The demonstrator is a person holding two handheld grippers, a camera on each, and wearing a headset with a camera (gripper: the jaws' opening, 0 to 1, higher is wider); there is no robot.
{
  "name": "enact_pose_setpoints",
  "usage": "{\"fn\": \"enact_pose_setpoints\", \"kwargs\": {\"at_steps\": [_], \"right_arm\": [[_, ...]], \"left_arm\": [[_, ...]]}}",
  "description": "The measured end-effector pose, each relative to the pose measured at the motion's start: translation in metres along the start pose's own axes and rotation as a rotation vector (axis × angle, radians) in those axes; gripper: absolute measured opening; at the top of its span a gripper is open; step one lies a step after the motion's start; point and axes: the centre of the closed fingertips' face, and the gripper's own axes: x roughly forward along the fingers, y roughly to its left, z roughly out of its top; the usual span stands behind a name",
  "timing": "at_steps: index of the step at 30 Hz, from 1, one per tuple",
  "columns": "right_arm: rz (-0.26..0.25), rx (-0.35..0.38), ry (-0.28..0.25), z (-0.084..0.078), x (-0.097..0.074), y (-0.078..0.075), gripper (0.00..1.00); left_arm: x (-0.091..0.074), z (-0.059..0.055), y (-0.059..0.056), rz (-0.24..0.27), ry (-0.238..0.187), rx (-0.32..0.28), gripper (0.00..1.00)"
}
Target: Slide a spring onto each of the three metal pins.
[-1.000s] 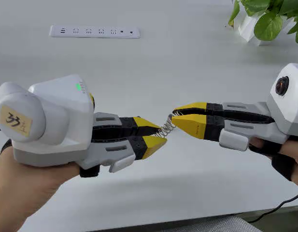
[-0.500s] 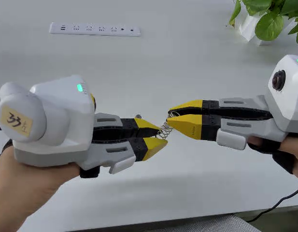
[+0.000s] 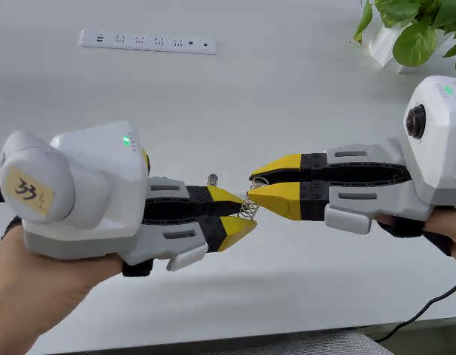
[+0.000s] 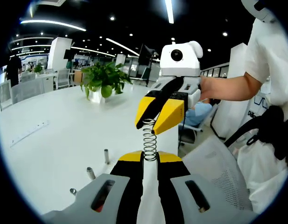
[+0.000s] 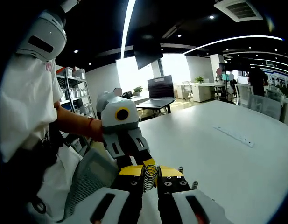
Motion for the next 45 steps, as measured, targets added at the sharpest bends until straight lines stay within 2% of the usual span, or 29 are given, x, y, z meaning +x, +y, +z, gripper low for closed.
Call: {"fn": "enact_pose_setpoints", "kwargs": {"at_steps": [6, 11, 13, 16, 23, 25, 29, 32, 39, 45], "right_arm": [[0.017, -0.014, 0.045, -0.005, 0.001, 0.003, 0.07], [0.036, -0.039, 0.09, -0.008, 0.003, 0.006, 0.12], [0.05, -0.063, 0.12, -0.008, 0.002, 0.008, 0.15], [0.062, -0.128, 0.194, -0.011, -0.003, 0.004, 0.17], [0.17, -0.25, 0.349, -0.005, -0.006, 0.005, 0.2], [0.218, -0.266, 0.403, -0.007, -0.005, 0.008, 0.21], [0.303, -0.363, 0.535, -0.015, 0.0, 0.014, 0.21], [0.344, -0.415, 0.6, -0.019, 0.003, 0.016, 0.2], [0.399, -0.476, 0.677, -0.024, 0.008, 0.017, 0.14], [0.423, -0.498, 0.715, -0.029, 0.006, 0.017, 0.12]], "left_arm": [[-0.001, 0.0, -0.002, -0.007, -0.008, 0.001, 0.06], [-0.001, 0.002, -0.001, -0.006, -0.014, 0.003, 0.06], [-0.001, 0.002, 0.0, -0.008, -0.014, 0.006, 0.06], [-0.001, 0.001, 0.0, -0.009, -0.008, 0.014, 0.06], [0.0, -0.003, -0.002, -0.014, 0.002, 0.029, 0.06], [0.001, -0.004, -0.002, -0.013, 0.005, 0.035, 0.06], [0.001, -0.006, -0.002, -0.012, 0.005, 0.038, 0.06], [0.0, -0.007, -0.001, -0.01, 0.002, 0.038, 0.06], [0.0, -0.006, -0.001, -0.008, -0.008, 0.038, 0.06], [0.001, -0.006, -0.001, -0.01, -0.016, 0.036, 0.06]]}}
